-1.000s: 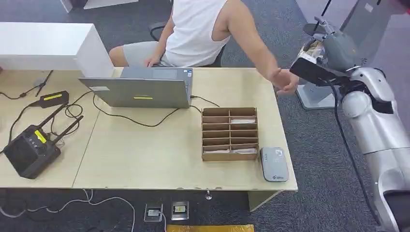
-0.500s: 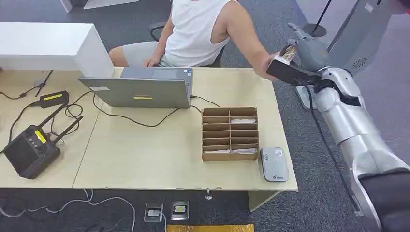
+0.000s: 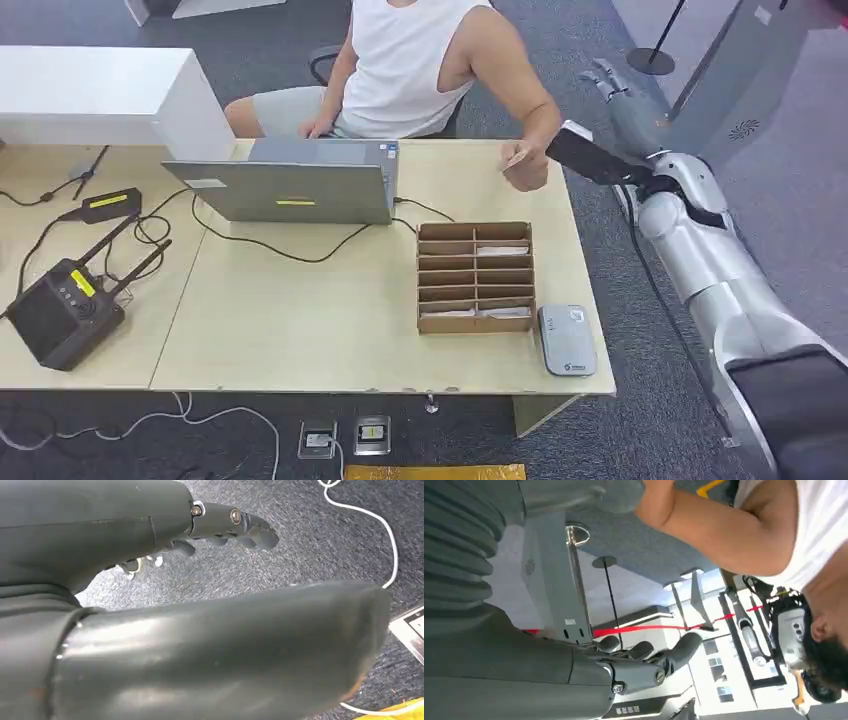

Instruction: Pass the card to the sensor for recognition and then transmit it.

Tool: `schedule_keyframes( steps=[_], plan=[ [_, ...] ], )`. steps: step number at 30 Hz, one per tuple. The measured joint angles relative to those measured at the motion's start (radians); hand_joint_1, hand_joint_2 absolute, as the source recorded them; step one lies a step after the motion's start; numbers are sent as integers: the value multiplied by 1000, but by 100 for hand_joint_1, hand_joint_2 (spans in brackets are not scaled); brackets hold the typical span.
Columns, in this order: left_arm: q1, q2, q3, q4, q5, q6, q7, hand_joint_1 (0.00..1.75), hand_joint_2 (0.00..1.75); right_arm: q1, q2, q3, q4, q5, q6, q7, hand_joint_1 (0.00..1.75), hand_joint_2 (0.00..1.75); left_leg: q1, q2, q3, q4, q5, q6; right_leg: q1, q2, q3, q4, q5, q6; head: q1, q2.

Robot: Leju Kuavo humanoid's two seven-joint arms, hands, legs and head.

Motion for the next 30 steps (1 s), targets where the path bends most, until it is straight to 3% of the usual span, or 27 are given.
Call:
schedule_keyframes(
  steps=[4,7,15,19,30],
  plan=[
    [19,0,0,0,8,2,0,0,0,11,-3,-11,-21,-134,7,3,0,175,0,1,1,0,0,0,0,1,0,0,0,0,0,0],
    [36,0,0,0,16,6,0,0,0,37,-20,-37,-73,-275,39,39,0,175,0,1,2,0,0,0,0,0,0,0,0,0,1,0],
    [55,0,0,0,29,11,-1,0,0,159,-82,-125,-348,-552,213,146,0,175,0,1,2,0,0,0,0,1,1,0,0,0,0,0],
    [62,2,0,0,36,14,-8,0,0,245,-96,-151,-470,-569,272,191,0,175,1,1,2,0,0,0,1,1,1,0,0,0,1,0],
    [72,8,0,0,39,23,-23,0,0,503,-93,-174,-709,-537,296,275,0,175,1,1,2,0,0,0,1,0,1,0,0,0,0,0]
  ],
)
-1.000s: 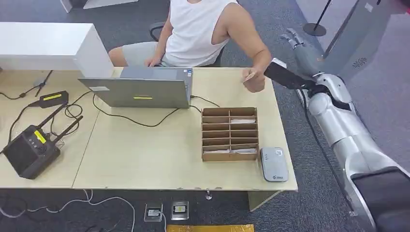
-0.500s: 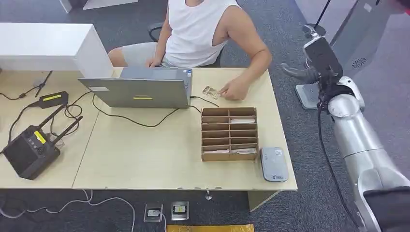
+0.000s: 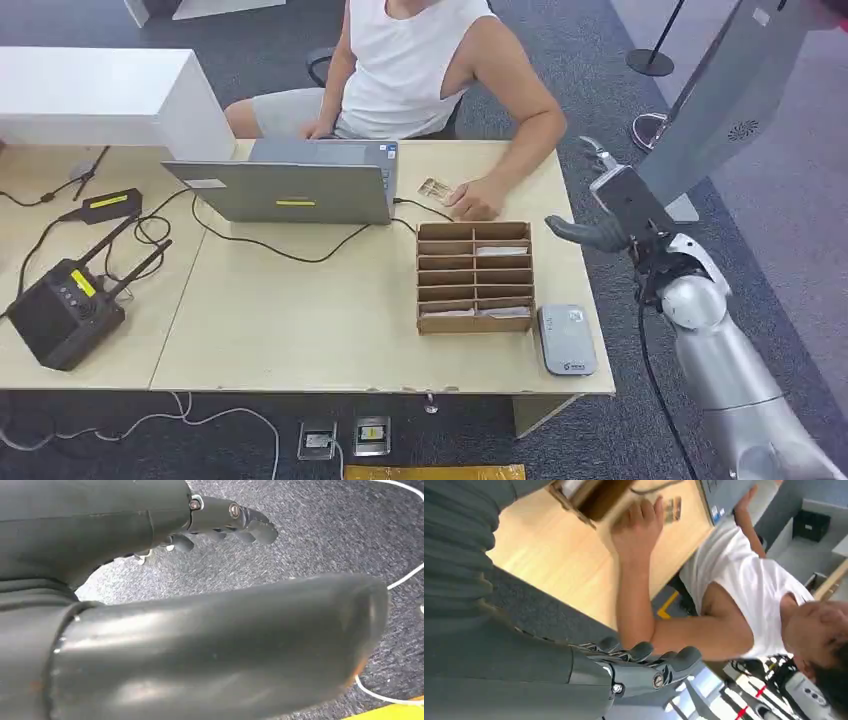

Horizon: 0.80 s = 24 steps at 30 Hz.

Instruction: Pass the card to the sensor for recognition and then transmit it.

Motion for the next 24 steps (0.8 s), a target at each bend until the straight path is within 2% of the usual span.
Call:
schedule_keyframes(
  steps=[8,14,24],
  plan=[
    [11,0,0,0,1,9,-8,0,0,116,21,-3,-86,-27,29,23,0,175,0,0,0,0,-1,-1,0,0,0,0,0,0,0,0],
    [11,1,0,0,-7,8,-8,0,0,221,45,9,-156,-57,38,74,0,175,0,0,0,0,-1,-1,0,0,0,0,0,0,0,0],
    [17,8,0,1,-8,16,-8,0,0,322,55,29,-239,-58,44,119,0,175,0,0,0,0,-1,-1,0,0,0,0,0,0,0,0]
  ],
)
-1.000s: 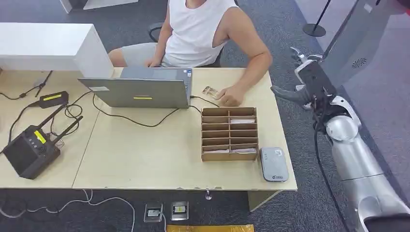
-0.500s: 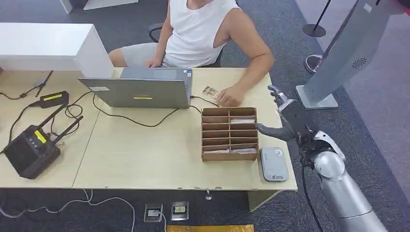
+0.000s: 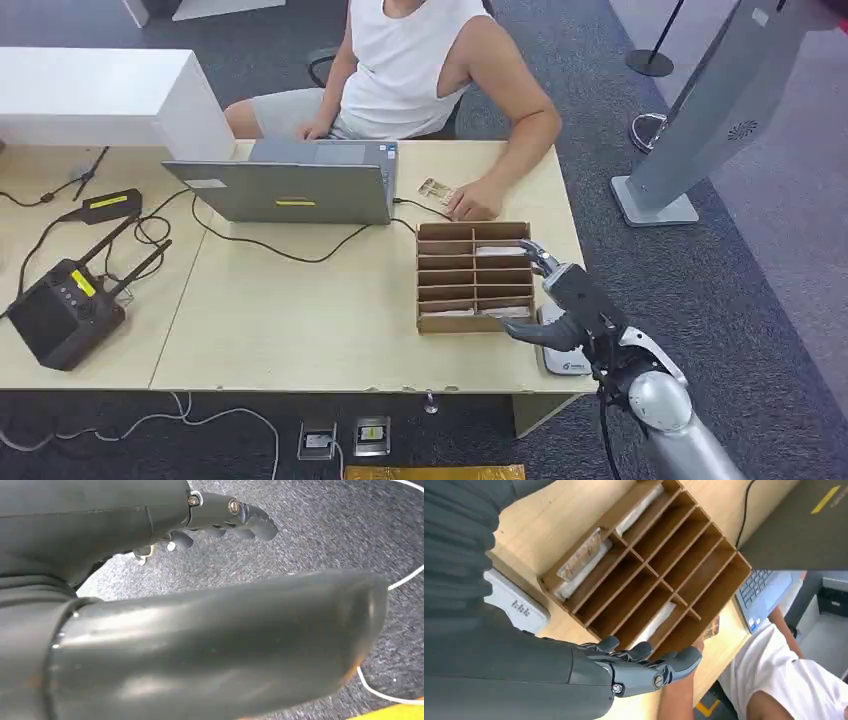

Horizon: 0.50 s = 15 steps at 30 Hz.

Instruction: Pass the card to the sensor for recognition and then transmit it.

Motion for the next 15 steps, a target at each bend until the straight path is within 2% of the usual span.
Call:
schedule_keyframes(
  steps=[15],
  plan=[
    [8,0,0,0,6,6,0,0,0,30,-3,3,-48,-2,15,18,0,175,0,0,0,0,0,0,0,0,0,0,0,0,0,0]
  ],
)
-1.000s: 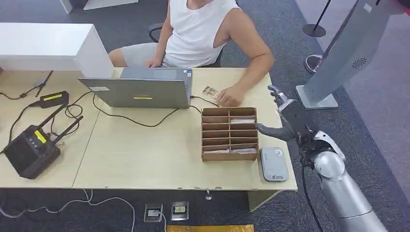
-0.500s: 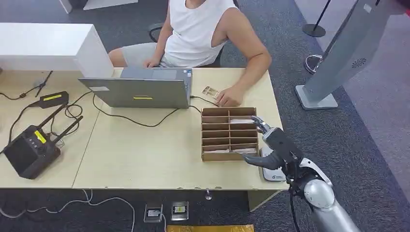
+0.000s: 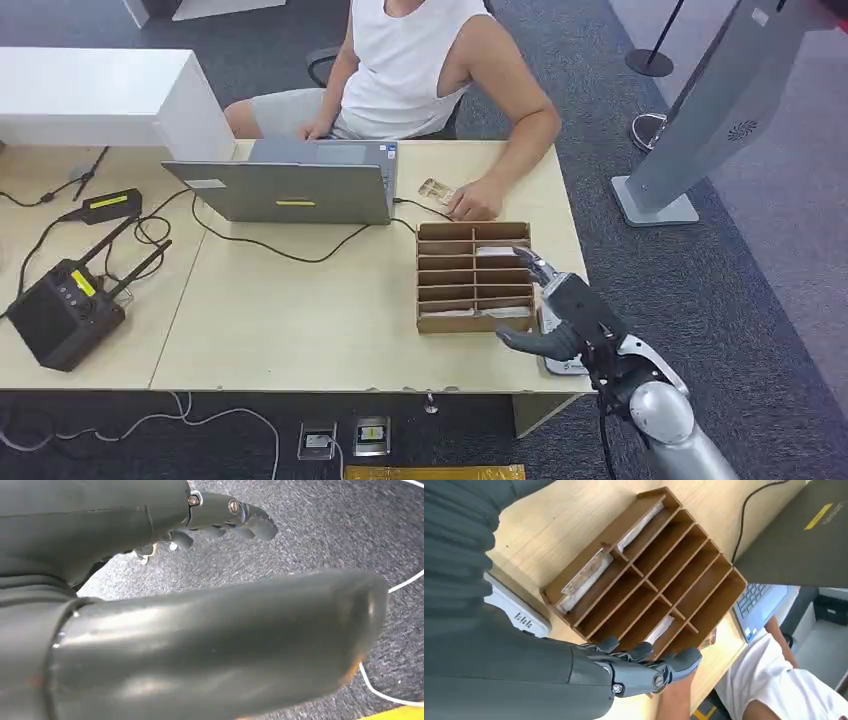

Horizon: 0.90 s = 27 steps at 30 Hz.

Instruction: Pass the card to the sensor for recognition and then transmit it.

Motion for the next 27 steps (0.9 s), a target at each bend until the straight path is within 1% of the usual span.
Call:
schedule_keyframes(
  steps=[2,4,7,8,9,11,20,27],
  plan=[
    [6,0,0,1,3,2,-2,0,0,9,-7,4,-12,44,-2,16,0,175,0,0,0,0,0,0,0,0,0,0,0,0,0,0],
    [13,0,0,2,10,10,-2,0,0,16,-19,12,-27,162,-24,36,0,175,0,0,0,0,0,0,0,0,0,0,0,0,0,0],
    [19,-1,0,2,22,32,-9,0,0,20,-43,31,-49,445,-79,52,0,175,0,0,0,0,0,0,0,0,0,0,0,0,0,0],
    [19,-1,0,2,24,38,-11,0,0,19,-48,37,-55,518,-91,54,0,175,0,0,0,0,0,0,0,0,0,0,0,0,0,0],
    [17,-1,0,2,27,44,-11,0,0,19,-55,44,-62,584,-94,54,0,175,0,0,0,0,0,0,0,0,0,0,0,0,0,0],
    [15,-1,0,2,26,46,-11,0,0,20,-66,56,-72,653,-92,53,0,175,0,0,0,0,0,0,0,0,0,0,0,0,0,0],
    [6,-1,0,2,21,39,-11,0,0,23,-107,115,-98,760,-69,46,0,175,0,0,0,0,0,0,0,0,0,0,0,0,0,0],
    [3,-1,0,2,18,40,-11,0,0,23,-114,146,-101,779,-68,46,0,175,0,0,0,0,0,0,0,0,0,0,0,0,0,0]
  ],
)
